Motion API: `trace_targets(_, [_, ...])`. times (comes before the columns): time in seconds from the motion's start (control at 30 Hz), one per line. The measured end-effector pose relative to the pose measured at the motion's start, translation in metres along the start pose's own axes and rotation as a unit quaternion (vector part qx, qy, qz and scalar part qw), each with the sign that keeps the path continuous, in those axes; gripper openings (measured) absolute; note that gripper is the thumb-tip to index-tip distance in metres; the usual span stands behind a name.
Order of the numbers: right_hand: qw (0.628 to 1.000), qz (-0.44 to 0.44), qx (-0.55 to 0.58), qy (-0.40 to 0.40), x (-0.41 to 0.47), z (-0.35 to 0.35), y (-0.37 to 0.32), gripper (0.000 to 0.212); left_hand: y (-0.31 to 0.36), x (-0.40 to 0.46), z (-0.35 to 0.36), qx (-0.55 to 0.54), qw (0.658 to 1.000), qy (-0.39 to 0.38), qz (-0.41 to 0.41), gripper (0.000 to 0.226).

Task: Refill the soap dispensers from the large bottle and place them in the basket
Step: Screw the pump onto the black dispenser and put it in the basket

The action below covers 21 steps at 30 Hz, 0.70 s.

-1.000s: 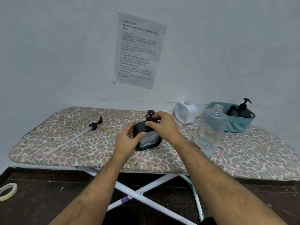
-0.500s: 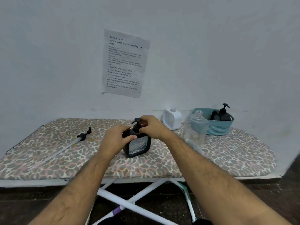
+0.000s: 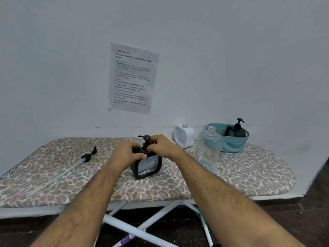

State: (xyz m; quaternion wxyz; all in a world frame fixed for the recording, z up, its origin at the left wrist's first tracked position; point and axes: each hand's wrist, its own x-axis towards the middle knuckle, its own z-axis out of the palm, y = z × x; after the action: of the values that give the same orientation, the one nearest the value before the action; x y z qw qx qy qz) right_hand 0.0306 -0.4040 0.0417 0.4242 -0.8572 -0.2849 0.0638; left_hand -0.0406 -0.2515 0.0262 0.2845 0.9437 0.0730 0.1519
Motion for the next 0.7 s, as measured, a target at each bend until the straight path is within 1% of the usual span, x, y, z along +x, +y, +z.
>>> trace_targets(0.03, [1.000,-0.003,-0.010,-0.002,0.000,0.000,0.000,0.019,0.000,0.000,0.000,-0.003,1.000,-0.001,-0.002,0.047])
trace_targets(0.07, [1.000,-0.007,-0.018,0.000,-0.001,0.000,0.000,0.018,0.001,0.000,0.000,-0.005,1.000,-0.002,-0.003,0.047])
trace_targets(0.1, [1.000,-0.007,-0.023,0.005,0.000,0.001,0.002,0.011,0.002,-0.001,0.000,-0.006,1.000,-0.002,-0.004,0.047])
trace_targets(0.13, [0.999,-0.006,-0.030,0.015,0.000,0.001,0.003,0.009,0.003,-0.001,0.000,-0.004,1.000,-0.002,-0.004,0.047])
trace_targets(0.2, [0.998,0.008,-0.052,0.035,0.000,0.002,0.005,0.030,0.004,-0.003,-0.001,-0.001,1.000,-0.001,-0.003,0.046])
trace_targets(0.23, [0.997,0.015,-0.062,0.040,0.001,0.003,0.005,0.037,0.005,-0.003,-0.001,-0.002,1.000,-0.001,-0.002,0.043])
trace_targets(0.33, [0.996,0.010,-0.089,0.016,0.001,0.002,-0.002,0.046,0.005,-0.005,-0.001,-0.002,1.000,-0.002,0.001,0.035])
trace_targets(0.43, [0.997,0.004,-0.072,-0.004,0.000,-0.002,-0.011,0.039,0.004,-0.005,0.000,-0.013,1.000,0.003,-0.008,0.037])
trace_targets(0.47, [0.997,-0.004,-0.074,-0.002,-0.001,-0.002,-0.012,0.031,0.004,-0.005,0.001,-0.017,1.000,0.004,-0.009,0.038])
trace_targets(0.53, [0.997,-0.001,-0.083,0.004,0.001,-0.003,-0.009,0.005,0.003,-0.006,0.002,-0.022,1.000,0.005,-0.009,0.039])
trace_targets(0.6, [0.996,0.004,-0.086,0.016,0.000,-0.002,-0.006,0.019,0.003,-0.005,0.002,-0.024,1.000,0.005,-0.009,0.041])
trace_targets(0.67, [0.996,0.005,-0.083,0.030,0.001,-0.001,-0.001,0.018,0.002,-0.005,0.002,-0.024,1.000,0.004,-0.008,0.041])
trace_targets(0.7, [0.996,0.006,-0.083,0.029,0.000,0.000,0.000,0.023,0.002,-0.005,0.002,-0.022,1.000,0.003,-0.008,0.042])
